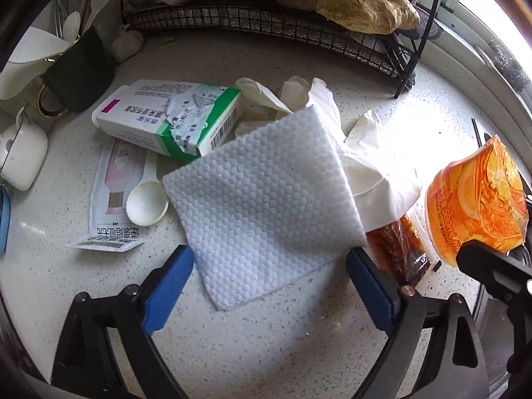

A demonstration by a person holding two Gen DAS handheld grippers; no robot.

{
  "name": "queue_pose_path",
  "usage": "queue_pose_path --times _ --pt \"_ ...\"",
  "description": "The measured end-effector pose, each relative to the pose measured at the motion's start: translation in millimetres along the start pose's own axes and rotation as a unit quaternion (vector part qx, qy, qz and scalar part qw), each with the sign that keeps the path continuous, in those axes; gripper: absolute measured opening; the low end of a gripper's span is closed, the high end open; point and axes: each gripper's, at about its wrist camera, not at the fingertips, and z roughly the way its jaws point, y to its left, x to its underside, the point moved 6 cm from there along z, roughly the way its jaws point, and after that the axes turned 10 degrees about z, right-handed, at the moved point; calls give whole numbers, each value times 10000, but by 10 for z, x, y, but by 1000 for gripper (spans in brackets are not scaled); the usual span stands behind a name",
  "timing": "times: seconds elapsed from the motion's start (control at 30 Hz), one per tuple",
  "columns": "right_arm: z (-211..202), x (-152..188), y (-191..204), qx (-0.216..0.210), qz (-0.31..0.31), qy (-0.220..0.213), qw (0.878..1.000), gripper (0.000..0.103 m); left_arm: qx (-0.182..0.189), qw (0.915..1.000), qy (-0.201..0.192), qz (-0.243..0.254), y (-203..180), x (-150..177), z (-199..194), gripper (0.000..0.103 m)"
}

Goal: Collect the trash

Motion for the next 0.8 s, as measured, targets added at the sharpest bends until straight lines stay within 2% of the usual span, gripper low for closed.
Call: queue_pose_path --times 0.13,0.17,0.2,0.23,0.3,0.33,0.6,0.8 --pt "18 16 -31 -14 63 37 10000 63 -55 10000 -24 -67 12 -71 26 88" --pt "24 20 -39 -23 94 47 9999 63 -44 10000 -66 -27 -10 -86 4 75" --pt "27 27 -48 -38 124 59 9999 63 -31 9999 -118 -1 -18 -107 -24 57" --pt "31 32 -51 -50 147 73 9999 63 -30 9999 -149 -13 -8 -110 -61 47" --pt "39 48 -41 -56 154 101 9998 63 6 9998 -170 -60 9 -132 -82 12" --pt "41 51 -30 -60 144 111 9998 63 40 9998 -174 -93 19 -132 -82 6" --pt "-32 59 173 -98 -130 88 9998 63 -11 9986 -71 -523 100 173 -188 6" --pt "-221 68 408 -175 -400 -54 9990 63 -82 9975 -281 -647 151 446 -547 5"
